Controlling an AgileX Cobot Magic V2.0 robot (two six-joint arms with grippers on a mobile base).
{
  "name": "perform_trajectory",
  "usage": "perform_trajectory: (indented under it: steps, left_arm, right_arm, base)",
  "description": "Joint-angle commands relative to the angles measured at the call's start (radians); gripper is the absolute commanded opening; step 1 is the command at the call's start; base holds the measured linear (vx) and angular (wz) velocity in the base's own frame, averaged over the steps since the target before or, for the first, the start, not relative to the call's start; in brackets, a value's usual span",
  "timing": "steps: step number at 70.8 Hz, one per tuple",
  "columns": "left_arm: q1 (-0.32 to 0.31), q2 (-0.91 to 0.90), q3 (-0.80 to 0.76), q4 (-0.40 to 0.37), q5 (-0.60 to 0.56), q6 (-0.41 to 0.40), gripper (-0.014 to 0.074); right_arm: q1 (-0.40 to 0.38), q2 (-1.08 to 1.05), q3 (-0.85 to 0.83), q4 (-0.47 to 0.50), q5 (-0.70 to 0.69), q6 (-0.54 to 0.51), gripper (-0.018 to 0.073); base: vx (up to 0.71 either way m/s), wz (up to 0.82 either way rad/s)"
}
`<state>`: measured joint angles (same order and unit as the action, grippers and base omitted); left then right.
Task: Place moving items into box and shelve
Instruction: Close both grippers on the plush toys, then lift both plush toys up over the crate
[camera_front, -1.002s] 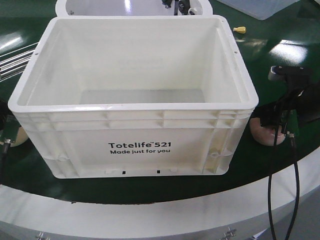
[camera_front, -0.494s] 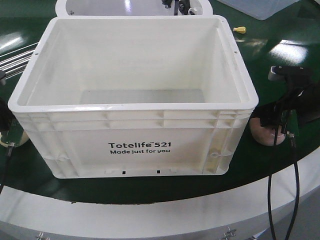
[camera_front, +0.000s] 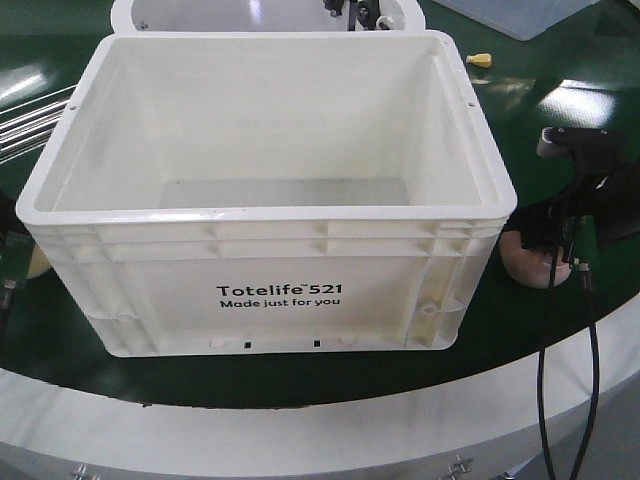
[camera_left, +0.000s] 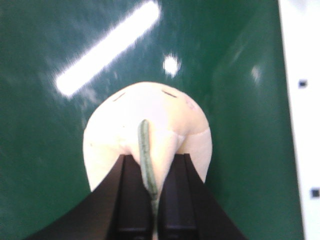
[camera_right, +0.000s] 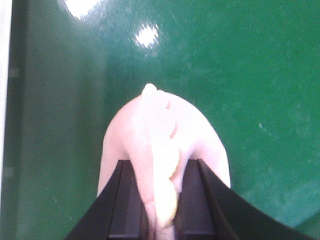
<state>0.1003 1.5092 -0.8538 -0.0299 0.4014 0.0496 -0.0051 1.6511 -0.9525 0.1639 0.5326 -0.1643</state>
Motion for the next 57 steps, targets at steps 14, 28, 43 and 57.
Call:
perform_trajectory:
  steps: [14,28,43,57]
  left_arm:
    - [0.003,-0.155,-0.022,-0.011,-0.164,-0.013,-0.0027]
    - [0.003,-0.231,-0.023,-0.012,-0.229,-0.018,-0.0027]
    - [0.003,-0.305,-0.023,-0.011,-0.317,-0.066,-0.0027]
    - [0.003,-0.367,-0.033,-0.011,-0.349,-0.066,-0.0027]
  right_arm:
    - [0.000,-0.071,-0.101,-0.002,-0.048,0.000,-0.0015]
    - [0.000,-0.131,-0.163,-0.002,-0.050,-0.026,-0.0015]
    - [0.000,-0.207,-0.224,-0.002,-0.065,-0.031,-0.0015]
    - [0.000,-0.277,-0.241,-0.023,-0.107,-0.052,-0.0015]
  base:
    - [0.00,0.00]
    - [0.00,0.00]
    - [0.00,0.00]
    - [0.00,0.00]
